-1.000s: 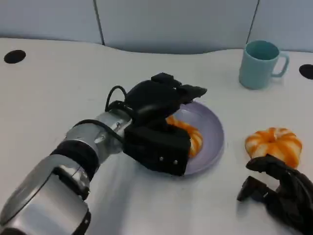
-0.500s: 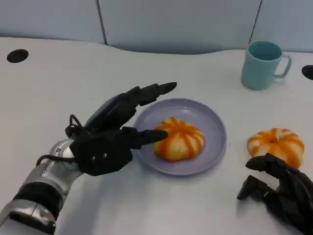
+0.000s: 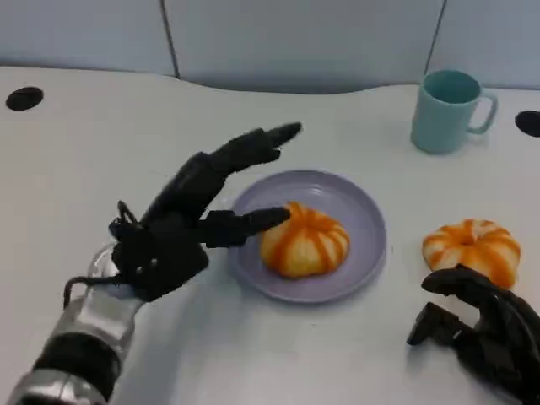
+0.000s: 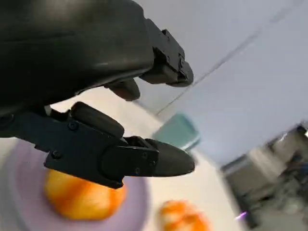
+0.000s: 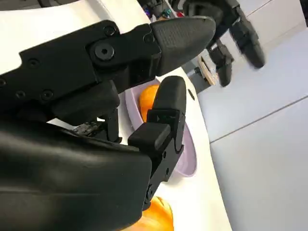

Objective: Grasp the bread from the table and place it into the plate.

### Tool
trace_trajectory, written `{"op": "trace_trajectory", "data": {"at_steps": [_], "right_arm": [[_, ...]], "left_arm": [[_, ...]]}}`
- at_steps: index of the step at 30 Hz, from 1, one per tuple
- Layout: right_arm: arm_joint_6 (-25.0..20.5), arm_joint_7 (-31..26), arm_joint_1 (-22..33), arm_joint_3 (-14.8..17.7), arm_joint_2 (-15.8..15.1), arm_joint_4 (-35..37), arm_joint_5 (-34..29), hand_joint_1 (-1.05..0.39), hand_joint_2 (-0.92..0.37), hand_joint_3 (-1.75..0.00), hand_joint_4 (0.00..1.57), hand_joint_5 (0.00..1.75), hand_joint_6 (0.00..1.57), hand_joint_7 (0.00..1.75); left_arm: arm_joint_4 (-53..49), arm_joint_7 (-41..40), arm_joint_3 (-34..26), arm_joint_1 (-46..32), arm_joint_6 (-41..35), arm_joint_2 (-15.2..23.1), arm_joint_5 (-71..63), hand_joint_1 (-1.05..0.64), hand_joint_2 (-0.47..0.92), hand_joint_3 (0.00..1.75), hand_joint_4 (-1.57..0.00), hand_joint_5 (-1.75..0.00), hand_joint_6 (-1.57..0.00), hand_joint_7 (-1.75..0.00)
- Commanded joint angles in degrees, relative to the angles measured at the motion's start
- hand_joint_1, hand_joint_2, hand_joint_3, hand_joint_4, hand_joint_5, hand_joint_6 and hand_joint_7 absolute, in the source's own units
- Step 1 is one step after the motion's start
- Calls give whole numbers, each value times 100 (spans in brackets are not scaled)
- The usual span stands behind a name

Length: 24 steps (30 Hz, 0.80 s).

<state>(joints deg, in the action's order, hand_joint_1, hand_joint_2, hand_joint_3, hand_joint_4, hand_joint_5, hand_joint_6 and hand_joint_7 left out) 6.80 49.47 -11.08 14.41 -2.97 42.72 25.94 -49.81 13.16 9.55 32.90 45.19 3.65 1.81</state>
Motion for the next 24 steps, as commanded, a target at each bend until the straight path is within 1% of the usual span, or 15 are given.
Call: {"op": "trace_trajectory", "data": {"at_steps": [1,2,3,5,11,14,17,18,20,22,24], "right_arm": [[-56,19,89,16,-34,195,-27,-44,-92,-19,63,138,70,90],[-51,27,84,14,-42,205,-37,-44,-92,-19,63,138,70,90],[-56,18,83,14,-44,206,-42,-44,-92,-19,63,138,70,90],[-56,4,86,16,-43,200,-49,-44,-92,-19,63,138,70,90],[-42,51,58,49,-26,261,-15,-44,-92,-18,64,136,71,89],[-87,78,50,37,-51,260,-28,-44,-92,-20,64,135,70,88],[-164,-25,84,26,-50,163,-51,-44,-92,-19,64,135,70,88],[-197,-60,99,27,-46,125,-50,-44,-92,-17,65,136,71,89],[-236,-103,123,19,-54,67,-60,-44,-92,-15,65,136,71,89],[-247,-116,144,6,-66,22,-76,-45,-92,-15,65,136,70,89],[-230,-112,162,-4,-74,-9,-91,-45,-92,-16,64,138,69,90]], "left_arm": [[3009,953,-973,-2417,-2446,-392,3572,-47,92,30,-46,-134,-64,-54],[3240,955,-992,-2571,-2672,-331,3672,-47,92,30,-47,-137,-61,-64],[3475,946,-1009,-2720,-2899,-275,3761,-46,92,30,-49,-139,-60,-70],[3921,904,-1048,-2977,-3329,-200,3915,-44,92,33,-53,-141,-59,-78],[4860,799,-1360,-3519,-4608,-264,4548,-38,92,41,-57,-143,-61,-86],[5081,647,-1545,-3720,-5013,-380,4676,-35,91,41,-59,-143,-62,-88],[5159,543,-1680,-3855,-5131,-526,4578,-33,89,43,-59,-144,-62,-92],[5135,548,-1708,-3901,-5095,-572,4491,-31,88,51,-59,-147,-59,-101],[5047,580,-1763,-3960,-4989,-677,4320,-30,84,60,-60,-151,-57,-110],[4917,636,-1825,-3971,-4889,-774,4184,-30,82,62,-62,-153,-59,-115],[4736,709,-1893,-3946,-4766,-856,4071,-30,83,60,-65,-158,-61,-127]]}}
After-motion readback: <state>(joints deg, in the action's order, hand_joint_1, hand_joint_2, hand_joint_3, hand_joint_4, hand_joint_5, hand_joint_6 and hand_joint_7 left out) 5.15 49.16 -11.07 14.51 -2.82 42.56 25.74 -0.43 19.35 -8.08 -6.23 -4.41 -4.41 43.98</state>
